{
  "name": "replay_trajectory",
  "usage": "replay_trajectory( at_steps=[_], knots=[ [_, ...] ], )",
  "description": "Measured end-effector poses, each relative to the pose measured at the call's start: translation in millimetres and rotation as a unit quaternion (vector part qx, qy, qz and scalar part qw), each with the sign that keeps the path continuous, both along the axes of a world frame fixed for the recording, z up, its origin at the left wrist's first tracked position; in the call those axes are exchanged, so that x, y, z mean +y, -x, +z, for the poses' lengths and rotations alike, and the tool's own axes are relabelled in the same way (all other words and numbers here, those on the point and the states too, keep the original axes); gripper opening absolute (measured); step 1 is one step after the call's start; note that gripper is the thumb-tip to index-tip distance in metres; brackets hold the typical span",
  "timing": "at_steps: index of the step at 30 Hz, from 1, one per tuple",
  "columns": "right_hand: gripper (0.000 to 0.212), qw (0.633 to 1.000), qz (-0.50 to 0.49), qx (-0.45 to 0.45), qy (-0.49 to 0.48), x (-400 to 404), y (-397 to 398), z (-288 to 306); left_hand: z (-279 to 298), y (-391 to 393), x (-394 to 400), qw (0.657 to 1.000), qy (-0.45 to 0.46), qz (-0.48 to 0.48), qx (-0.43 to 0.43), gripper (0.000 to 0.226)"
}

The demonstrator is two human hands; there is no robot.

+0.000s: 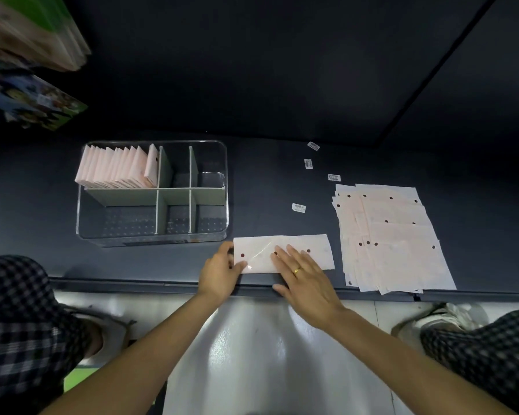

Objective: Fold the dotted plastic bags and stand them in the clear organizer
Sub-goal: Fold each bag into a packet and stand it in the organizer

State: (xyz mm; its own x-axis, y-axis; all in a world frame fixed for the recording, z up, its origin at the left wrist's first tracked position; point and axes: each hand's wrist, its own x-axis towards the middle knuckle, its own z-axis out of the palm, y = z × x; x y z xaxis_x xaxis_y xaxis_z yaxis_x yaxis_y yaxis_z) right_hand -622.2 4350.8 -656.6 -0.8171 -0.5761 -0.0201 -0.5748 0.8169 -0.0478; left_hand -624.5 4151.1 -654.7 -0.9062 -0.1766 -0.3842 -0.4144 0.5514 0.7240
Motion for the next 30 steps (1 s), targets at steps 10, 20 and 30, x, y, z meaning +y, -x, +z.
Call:
replay_trajectory(
  at_steps=[10, 20, 30],
  knots=[
    [0.071, 0.994, -0.008, -0.088, -0.068, 4, -6, -17, -8, -26, 30, 0.926, 0.229, -0.249, 0.165, 0.062],
    [0.074, 0.988, -0.081, -0.119, -0.051, 40, -5, -15, -28, -28, 10, 0.846, 0.348, -0.394, 0.089, 0.073],
    [0.038, 0.964, -0.194, -0.167, 0.065, 40, 82, 17, -26, -26, 13, 0.852, 0.344, -0.382, 0.096, 0.07]
  ],
)
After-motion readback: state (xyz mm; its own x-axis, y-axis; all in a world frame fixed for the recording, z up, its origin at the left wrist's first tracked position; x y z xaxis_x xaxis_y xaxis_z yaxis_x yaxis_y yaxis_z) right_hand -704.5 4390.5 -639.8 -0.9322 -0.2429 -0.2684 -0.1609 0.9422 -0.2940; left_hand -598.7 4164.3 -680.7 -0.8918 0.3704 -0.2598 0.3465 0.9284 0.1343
